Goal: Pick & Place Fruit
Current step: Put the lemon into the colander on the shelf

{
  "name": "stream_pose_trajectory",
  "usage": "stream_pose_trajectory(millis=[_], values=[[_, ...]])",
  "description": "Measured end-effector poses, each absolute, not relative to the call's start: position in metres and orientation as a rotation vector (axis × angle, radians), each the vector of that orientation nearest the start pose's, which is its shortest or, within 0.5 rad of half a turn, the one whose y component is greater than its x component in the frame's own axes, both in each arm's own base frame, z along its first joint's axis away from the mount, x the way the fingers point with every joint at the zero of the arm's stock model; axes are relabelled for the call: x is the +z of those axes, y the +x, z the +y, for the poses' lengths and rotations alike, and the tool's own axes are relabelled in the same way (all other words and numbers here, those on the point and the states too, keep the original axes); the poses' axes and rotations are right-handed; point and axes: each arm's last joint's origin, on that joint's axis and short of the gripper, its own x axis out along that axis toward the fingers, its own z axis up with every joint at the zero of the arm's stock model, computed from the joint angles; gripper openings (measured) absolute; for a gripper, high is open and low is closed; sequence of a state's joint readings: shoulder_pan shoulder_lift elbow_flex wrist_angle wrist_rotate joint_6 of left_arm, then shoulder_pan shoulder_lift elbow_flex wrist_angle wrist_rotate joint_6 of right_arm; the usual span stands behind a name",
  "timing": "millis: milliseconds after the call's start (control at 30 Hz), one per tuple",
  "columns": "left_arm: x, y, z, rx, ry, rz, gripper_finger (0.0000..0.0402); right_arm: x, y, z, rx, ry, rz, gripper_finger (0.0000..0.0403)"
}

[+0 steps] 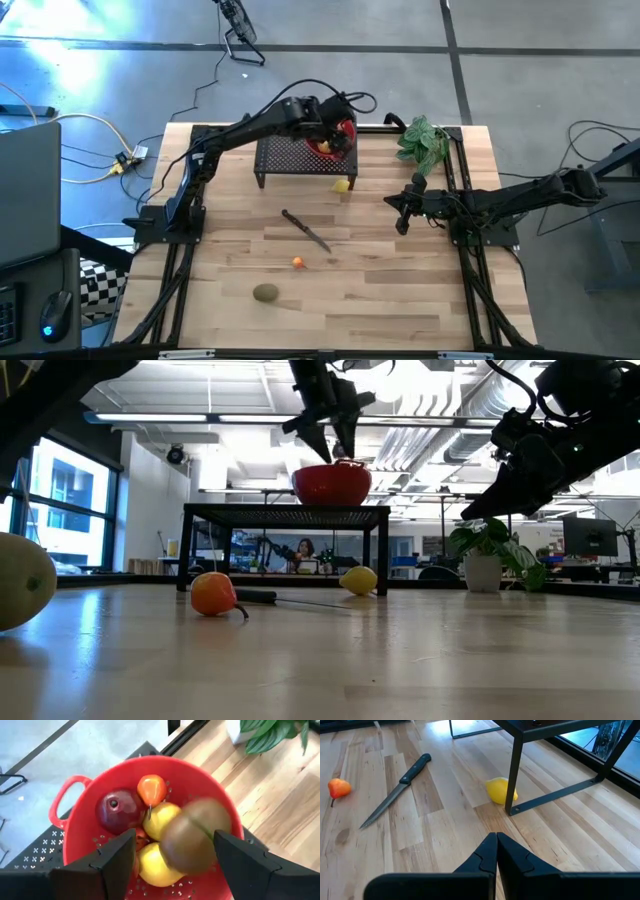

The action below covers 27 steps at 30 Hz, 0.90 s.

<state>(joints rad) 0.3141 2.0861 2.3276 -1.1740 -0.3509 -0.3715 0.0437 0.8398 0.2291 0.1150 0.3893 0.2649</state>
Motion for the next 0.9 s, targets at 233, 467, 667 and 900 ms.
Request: stream_pose_trajectory(millis=[233, 467, 667, 900], values=[[0.396, 0.402, 0.141, 0.767, -0.323, 0.709, 0.026, 0.164, 0.162, -0.004, -0.4, 0.15, 0.438, 0.0003], [0.416, 0.39, 0.137, 0.75, -0.323, 0.644, 0.026, 0.164, 0.162, -0.004, -0.401, 0.15, 0.436, 0.0003], [0.425, 0.386, 0.128, 0.69, -0.311, 0.632, 0.0259, 0.164, 0.162, -0.004, -0.4, 0.15, 0.438, 0.0003], [0.429, 0.39, 0.089, 0.693, -0.169, 0.652, 0.0211, 0.164, 0.162, -0.004, -0.4, 0.151, 0.436, 0.0003]])
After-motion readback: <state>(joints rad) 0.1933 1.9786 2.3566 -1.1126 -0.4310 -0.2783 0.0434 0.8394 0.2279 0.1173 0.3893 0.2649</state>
